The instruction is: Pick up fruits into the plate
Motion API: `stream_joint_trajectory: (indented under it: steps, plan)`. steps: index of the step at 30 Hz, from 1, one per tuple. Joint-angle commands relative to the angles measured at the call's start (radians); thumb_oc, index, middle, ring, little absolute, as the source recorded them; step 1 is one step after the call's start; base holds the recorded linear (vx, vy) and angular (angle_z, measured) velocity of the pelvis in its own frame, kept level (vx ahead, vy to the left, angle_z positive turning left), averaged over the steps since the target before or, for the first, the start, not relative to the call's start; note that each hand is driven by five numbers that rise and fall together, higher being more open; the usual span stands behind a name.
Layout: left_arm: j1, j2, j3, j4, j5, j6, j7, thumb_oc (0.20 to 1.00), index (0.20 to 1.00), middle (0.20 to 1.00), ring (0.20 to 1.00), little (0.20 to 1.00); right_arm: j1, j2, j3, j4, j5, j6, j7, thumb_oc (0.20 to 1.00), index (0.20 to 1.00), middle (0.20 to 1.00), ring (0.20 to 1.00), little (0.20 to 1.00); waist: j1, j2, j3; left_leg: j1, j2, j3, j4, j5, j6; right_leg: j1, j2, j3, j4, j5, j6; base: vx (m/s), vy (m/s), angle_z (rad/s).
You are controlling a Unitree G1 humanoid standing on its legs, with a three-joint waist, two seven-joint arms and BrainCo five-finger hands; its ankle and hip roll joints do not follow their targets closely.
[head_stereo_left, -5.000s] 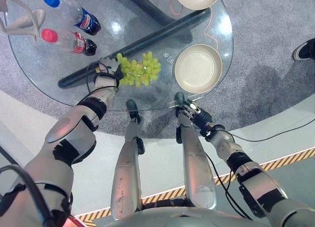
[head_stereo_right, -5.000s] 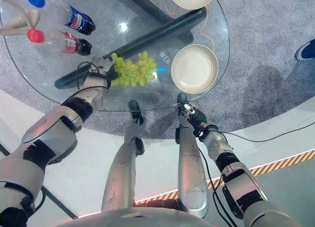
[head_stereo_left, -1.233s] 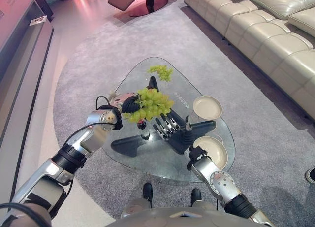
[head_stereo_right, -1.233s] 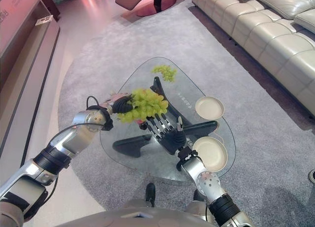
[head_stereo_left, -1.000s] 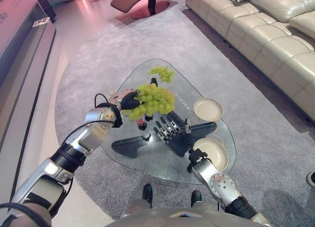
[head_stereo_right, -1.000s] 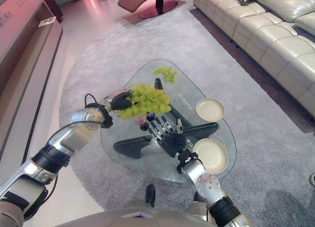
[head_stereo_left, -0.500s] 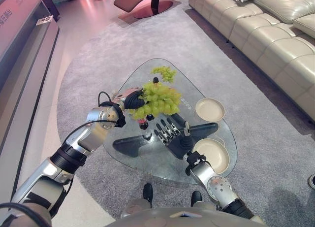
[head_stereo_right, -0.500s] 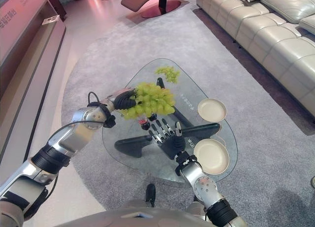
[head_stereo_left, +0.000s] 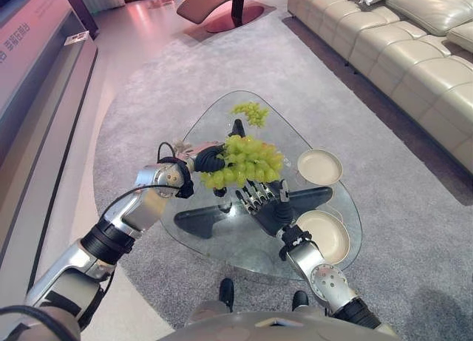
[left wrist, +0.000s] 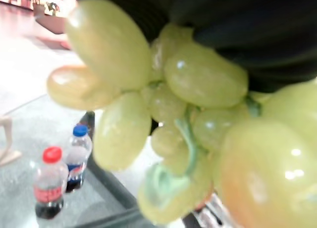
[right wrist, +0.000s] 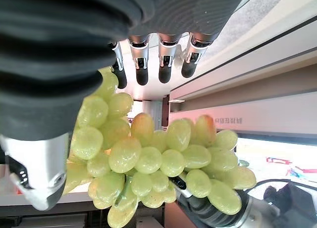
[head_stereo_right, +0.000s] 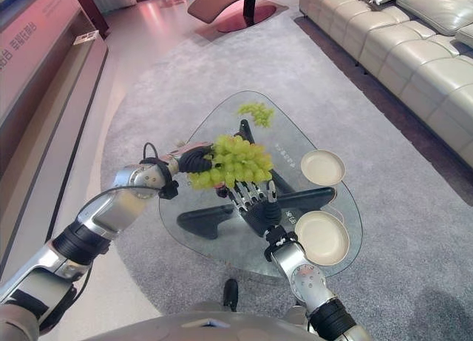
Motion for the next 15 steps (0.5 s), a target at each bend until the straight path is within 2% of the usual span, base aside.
stream_joint_trajectory:
  steps: [1,9,15]
  plan:
    - [-0.067,0.022,0.018,-0.031,0.029,-0.023,-0.01,0.2,0.2,0.2,0.2,0.2,-0.069,0.077,-0.028,-0.102,0.033,-0.022,0.039,1.0,1.0,1.0,1.0,1.0,0.027,-0.039,0.013,0.077,-0.064,0.055,0.007,-0.118,0.037,0.013,-0.011,-0.014,0.005,-0.022,0.018,0.0,0.0,0.0]
    - [-0.025,0.019,0.005,-0.044,0.072,-0.035,-0.079,0.2,0.2,0.2,0.2,0.2,-0.082,0.065,-0.042,-0.115,0.056,-0.027,0.059,1.0,1.0,1.0,1.0,1.0,0.029,-0.037,0.022,0.076,-0.063,0.06,0.008,-0.118,0.038,0.01,-0.011,-0.016,0.005,-0.019,0.018,0.0,0.0,0.0]
    - [0.003,0.02,-0.018,-0.057,0.136,-0.069,-0.14,0.2,0.2,0.2,0.2,0.2,-0.094,0.05,-0.045,-0.127,0.067,-0.037,0.06,1.0,1.0,1.0,1.0,1.0,0.031,-0.04,0.029,0.074,-0.062,0.064,0.009,-0.118,0.039,0.007,-0.012,-0.017,0.005,-0.017,0.018,0.0,0.0,0.0]
